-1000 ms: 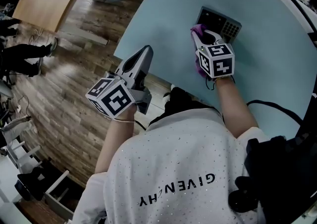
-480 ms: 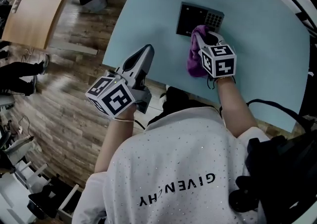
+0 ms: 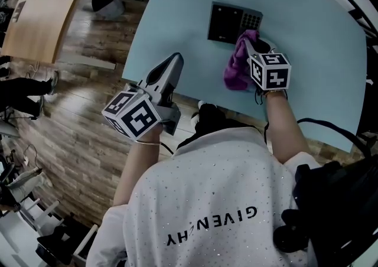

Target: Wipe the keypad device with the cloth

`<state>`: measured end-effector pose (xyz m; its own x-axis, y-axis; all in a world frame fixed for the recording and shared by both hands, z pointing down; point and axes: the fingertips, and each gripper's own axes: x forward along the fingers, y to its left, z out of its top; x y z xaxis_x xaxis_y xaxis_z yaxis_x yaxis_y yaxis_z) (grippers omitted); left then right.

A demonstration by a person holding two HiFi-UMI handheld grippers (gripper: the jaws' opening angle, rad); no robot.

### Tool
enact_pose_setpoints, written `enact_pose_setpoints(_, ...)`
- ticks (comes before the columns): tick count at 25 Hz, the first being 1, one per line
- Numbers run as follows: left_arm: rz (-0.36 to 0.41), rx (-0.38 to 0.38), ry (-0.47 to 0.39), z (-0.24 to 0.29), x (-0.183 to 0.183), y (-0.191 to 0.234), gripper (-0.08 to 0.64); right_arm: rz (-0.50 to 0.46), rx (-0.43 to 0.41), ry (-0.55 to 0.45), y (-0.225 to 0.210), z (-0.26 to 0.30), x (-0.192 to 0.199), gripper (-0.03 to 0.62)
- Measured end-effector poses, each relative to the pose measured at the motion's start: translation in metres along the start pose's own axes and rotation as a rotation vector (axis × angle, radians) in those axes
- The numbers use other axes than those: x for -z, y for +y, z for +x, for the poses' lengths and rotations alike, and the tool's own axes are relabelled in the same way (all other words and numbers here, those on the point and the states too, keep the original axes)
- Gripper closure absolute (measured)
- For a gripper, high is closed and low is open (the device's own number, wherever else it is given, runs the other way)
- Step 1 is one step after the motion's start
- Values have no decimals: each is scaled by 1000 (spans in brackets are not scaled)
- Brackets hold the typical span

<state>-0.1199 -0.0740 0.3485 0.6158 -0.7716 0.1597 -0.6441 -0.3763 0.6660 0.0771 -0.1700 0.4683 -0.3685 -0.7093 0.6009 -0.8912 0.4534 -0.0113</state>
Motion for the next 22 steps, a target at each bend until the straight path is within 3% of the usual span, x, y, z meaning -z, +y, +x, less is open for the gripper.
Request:
enact_pose_setpoints(6, -8, -26, -33, -19, -3, 6, 558, -14, 24, 11, 14, 2, -4, 548)
enact_pose_setpoints(17, 24, -119, -82, -62, -5, 8, 558, -246, -185, 34, 114, 32, -14, 548)
enact_pose_setpoints(22, 2, -163, -83, -60, 1, 15, 558, -214, -233, 77, 113, 44, -6, 546)
